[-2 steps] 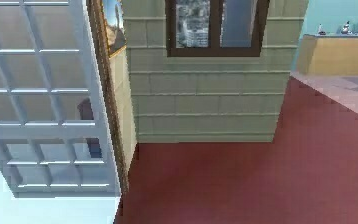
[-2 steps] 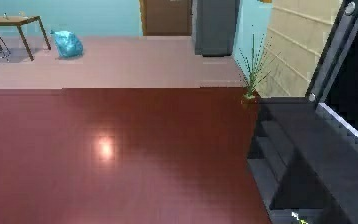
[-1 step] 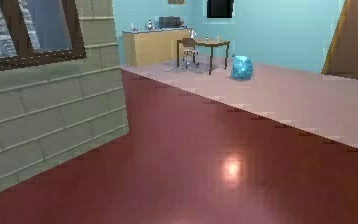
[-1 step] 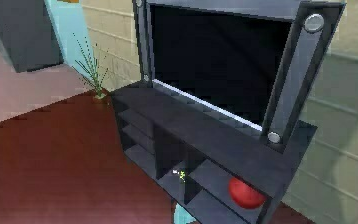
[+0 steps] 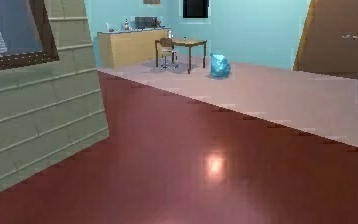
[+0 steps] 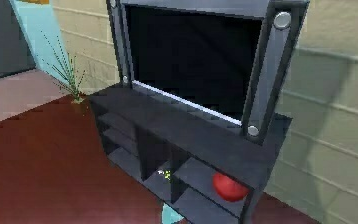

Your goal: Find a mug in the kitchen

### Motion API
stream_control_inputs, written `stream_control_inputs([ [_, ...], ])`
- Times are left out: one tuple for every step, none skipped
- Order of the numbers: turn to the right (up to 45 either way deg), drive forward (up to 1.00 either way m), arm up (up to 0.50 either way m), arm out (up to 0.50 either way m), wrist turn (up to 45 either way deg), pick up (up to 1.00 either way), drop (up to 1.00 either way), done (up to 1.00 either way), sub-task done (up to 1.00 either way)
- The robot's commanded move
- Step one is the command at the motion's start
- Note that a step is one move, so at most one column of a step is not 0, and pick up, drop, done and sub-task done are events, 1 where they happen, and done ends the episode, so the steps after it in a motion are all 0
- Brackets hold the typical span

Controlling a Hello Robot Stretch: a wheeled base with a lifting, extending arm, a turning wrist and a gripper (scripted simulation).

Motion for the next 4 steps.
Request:
stream_control_inputs([
  [0.0,1.00,0.00,0.00,0.0,0.00,0.00,0.00,0.00],
  [0.0,1.00,0.00,0.00,0.0,0.00,0.00,0.00,0.00],
  [3.0,0.00,0.00,0.00,0.0,0.00,0.00,0.00,0.00],
  [0.0,1.00,0.00,0.00,0.0,0.00,0.00,0.00,0.00],
])
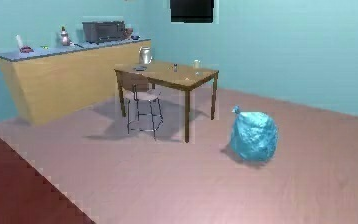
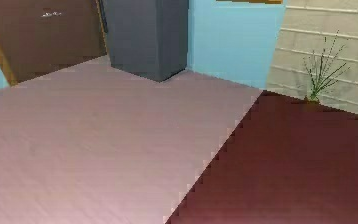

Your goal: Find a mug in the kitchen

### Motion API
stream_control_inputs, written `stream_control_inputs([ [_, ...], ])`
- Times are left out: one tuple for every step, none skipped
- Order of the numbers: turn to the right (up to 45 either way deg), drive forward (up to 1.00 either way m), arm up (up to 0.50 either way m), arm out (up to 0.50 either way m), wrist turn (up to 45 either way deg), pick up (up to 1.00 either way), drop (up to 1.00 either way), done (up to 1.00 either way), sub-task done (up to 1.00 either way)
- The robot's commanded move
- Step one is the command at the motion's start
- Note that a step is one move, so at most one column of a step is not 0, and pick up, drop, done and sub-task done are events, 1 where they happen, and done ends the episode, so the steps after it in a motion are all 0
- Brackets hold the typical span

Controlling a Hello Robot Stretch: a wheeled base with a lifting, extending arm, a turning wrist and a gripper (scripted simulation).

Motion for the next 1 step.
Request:
stream_control_inputs([
  [0.0,1.00,0.00,0.00,0.0,0.00,0.00,0.00,0.00],
])
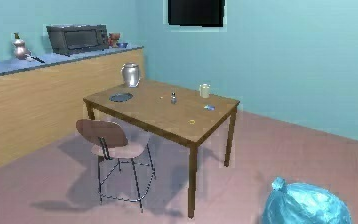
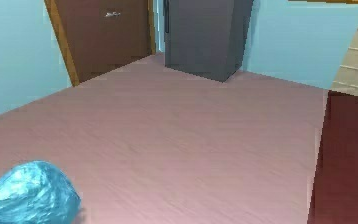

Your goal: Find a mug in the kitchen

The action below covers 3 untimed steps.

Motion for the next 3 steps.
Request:
stream_control_inputs([
  [0.0,0.50,0.00,0.00,0.0,0.00,0.00,0.00,0.00],
  [9.0,0.00,0.00,0.00,0.0,0.00,0.00,0.00,0.00],
  [0.0,0.00,0.00,0.00,0.0,0.00,0.00,1.00,0.00],
])
